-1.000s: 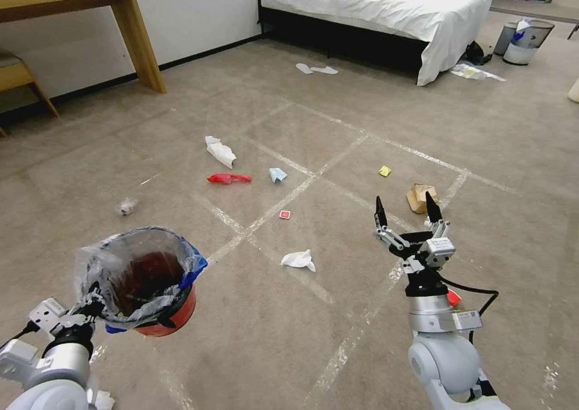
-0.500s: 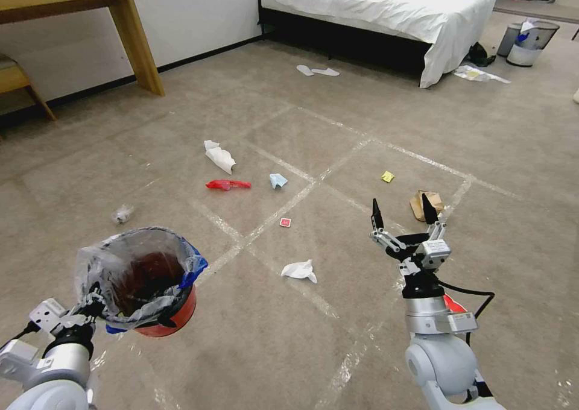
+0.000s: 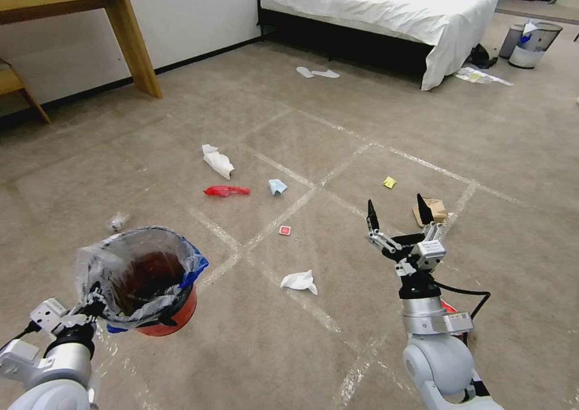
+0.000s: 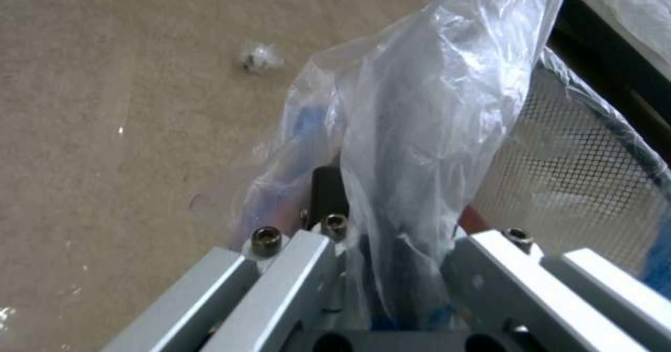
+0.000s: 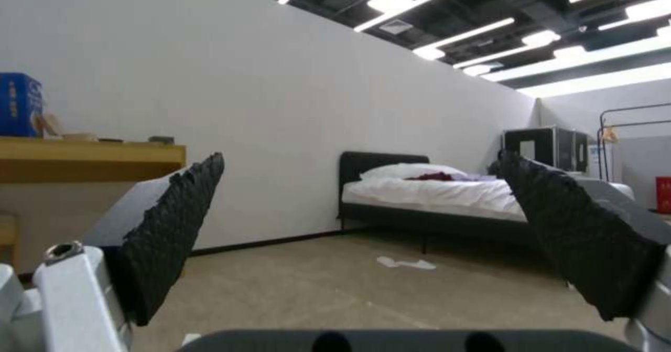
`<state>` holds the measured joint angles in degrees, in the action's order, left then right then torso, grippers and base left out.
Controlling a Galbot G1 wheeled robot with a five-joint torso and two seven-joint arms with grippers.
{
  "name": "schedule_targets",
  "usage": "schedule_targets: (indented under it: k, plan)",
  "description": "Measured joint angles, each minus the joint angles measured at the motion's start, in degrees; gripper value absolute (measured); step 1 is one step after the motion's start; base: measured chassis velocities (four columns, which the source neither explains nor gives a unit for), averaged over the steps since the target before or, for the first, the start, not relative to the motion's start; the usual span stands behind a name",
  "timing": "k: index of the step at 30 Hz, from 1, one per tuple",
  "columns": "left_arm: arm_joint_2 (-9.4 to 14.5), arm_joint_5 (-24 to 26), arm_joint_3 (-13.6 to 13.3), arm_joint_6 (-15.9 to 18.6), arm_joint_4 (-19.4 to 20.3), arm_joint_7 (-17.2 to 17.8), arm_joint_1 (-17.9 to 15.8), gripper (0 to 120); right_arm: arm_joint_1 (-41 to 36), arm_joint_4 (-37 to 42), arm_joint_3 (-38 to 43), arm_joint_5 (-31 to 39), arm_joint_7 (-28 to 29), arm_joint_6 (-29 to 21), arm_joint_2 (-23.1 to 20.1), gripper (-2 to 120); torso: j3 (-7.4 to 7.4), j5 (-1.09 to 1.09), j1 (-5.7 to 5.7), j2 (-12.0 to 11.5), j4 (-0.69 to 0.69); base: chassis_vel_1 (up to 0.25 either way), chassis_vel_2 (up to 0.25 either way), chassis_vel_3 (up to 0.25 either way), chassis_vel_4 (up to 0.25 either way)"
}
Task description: Pick up the trash bin and place the garbage on the floor into it.
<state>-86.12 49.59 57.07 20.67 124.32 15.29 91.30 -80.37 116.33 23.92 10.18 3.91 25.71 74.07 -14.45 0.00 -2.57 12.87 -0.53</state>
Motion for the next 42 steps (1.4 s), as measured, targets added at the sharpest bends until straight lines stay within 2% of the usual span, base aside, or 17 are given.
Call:
schedule_targets:
  k: [22, 25, 27, 28, 29, 30, 31, 33, 34, 36, 37, 39, 40, 42]
  plan:
    - [-0.06, -0.2, -0.2, -0.14, -0.55, -0.08, -0.16, 3, 0.77, -1.39, -0.16, -0.14, 0.27, -0.44, -0.18, 100, 0.0, 0.0, 0.0, 0.0, 0.0, -0.07, 0.07, 0.069, -0.07]
    - [-0.06, -0.22, -0.2, -0.22, -0.96, -0.13, -0.23, 3, 1.24, -3.55, 2.2, -5.86, 3.12, -3.61, -1.27, 100, -0.01, 0.01, 0.0, -0.01, 0.0, 0.0, 0.0, 0.0, 0.0]
    - [-0.05, -0.23, -0.22, -0.23, -1.08, -0.15, -0.27, 3, 1.28, -4.02, 2.67, -6.7, 3.62, -4.15, -1.77, 100, -0.01, 0.01, 0.0, -0.01, 0.01, 0.0, 0.0, 0.0, 0.0]
    - [-0.05, -0.35, -0.43, -0.29, -1.55, -0.24, -0.42, 3, 1.26, -5.12, 4.37, -8.29, 5.78, -7.32, -4.02, 100, 0.0, 0.03, 0.0, 0.0, 0.01, 0.0, 0.0, 0.0, 0.0]
    - [-0.05, -0.35, -0.43, -0.29, -1.55, -0.24, -0.42, 3, 1.26, -5.12, 4.37, -8.29, 5.78, -7.32, -4.02, 100, 0.0, 0.03, 0.0, 0.0, 0.01, 0.0, 0.0, 0.0, 0.0]
    - [-0.08, -0.43, -0.58, -0.42, -1.95, -0.38, -0.63, 3, 0.52, -5.64, 6.14, -9.46, 7.38, -10.68, -6.87, 100, 0.0, 0.02, 0.0, 0.0, 0.01, 0.0, 0.0, 0.0, 0.0]
    - [-0.08, -0.43, -0.58, -0.42, -1.95, -0.38, -0.63, 3, 0.52, -5.64, 6.14, -9.46, 7.38, -10.68, -6.87, 100, 0.0, 0.02, 0.0, 0.0, 0.01, 0.0, 0.0, 0.0, 0.0]
    - [-0.12, -0.6, -0.9, -0.66, -3.03, -0.81, -1.21, 3, -1.82, -6.95, 9.47, -11.13, 9.91, -19.93, -13.51, 100, 0.0, 0.0, 0.0, 0.0, 0.0, 0.0, 0.0, 0.0, 0.0]
    - [-0.12, -0.6, -0.9, -0.66, -3.03, -0.81, -1.21, 3, -1.82, -6.95, 9.47, -11.13, 9.91, -19.93, -13.51, 100, 0.0, 0.0, 0.0, 0.0, 0.0, 0.0, 0.0, 0.0, 0.0]
    - [-0.12, -0.67, -1.1, -0.83, -3.71, -1.0, -1.48, 3, -2.75, -9.39, 11.13, -12.69, 10.2, -25.94, -16.33, 100, 0.0, 0.02, 0.0, 0.0, -0.01, 0.0, 0.0, 0.0, 0.0]
    - [-0.12, -0.67, -1.1, -0.83, -3.71, -1.0, -1.48, 3, -2.75, -9.39, 11.13, -12.69, 10.2, -25.94, -16.33, 100, 0.0, 0.02, 0.0, 0.0, -0.01, 0.0, 0.0, 0.0, 0.0]
    - [-0.07, -0.69, -1.33, -0.95, -4.22, -1.21, -1.67, 3, -2.59, -13.04, 12.36, -14.21, 8.98, -33.88, -18.57, 100, 0.0, 0.02, 0.0, 0.0, 0.0, 0.0, 0.0, 0.0, 0.0]
    - [-0.07, -0.69, -1.33, -0.95, -4.22, -1.21, -1.67, 3, -2.59, -13.04, 12.36, -14.21, 8.98, -33.88, -18.57, 100, 0.0, 0.02, 0.0, 0.0, 0.0, 0.0, 0.0, 0.0, 0.0]
    - [0.01, -0.69, -1.42, -1.09, -4.64, -1.32, -1.9, 3, -1.89, -16.7, 12.19, -14.97, 7.58, -41.62, -20.28, 100, 0.0, 0.0, 0.01, 0.0, 0.02, 0.0, 0.0, 0.0, 0.0]
